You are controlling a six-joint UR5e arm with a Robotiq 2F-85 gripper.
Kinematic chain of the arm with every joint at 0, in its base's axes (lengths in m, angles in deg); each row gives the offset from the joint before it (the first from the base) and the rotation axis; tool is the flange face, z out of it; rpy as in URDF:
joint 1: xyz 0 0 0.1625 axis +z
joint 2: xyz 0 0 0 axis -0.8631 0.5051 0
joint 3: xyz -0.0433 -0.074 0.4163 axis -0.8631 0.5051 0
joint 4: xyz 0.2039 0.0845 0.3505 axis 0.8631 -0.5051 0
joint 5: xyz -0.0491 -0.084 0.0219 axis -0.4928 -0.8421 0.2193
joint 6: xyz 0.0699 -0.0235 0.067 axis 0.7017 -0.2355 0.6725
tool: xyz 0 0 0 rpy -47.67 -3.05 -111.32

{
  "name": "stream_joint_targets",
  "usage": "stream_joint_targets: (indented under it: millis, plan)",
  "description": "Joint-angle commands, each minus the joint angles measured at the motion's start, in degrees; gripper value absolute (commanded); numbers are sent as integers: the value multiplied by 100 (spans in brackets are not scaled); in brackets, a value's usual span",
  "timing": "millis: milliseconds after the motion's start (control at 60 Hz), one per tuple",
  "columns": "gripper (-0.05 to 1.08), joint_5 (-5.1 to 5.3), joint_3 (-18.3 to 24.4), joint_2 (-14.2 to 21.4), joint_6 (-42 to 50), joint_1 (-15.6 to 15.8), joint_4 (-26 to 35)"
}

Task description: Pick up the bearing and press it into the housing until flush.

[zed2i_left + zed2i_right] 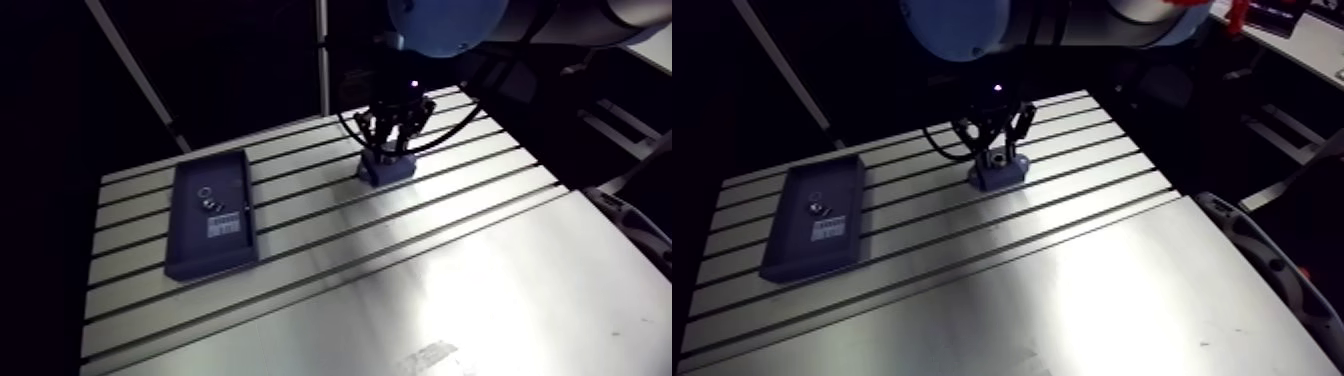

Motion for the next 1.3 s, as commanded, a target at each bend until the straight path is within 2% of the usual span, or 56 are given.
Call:
stream_joint_targets:
  millis: [17,1300]
  plan:
    - [69,1,-5,-2,0,-4,0]
    - [69,1,-4,16,-8,-5,0]
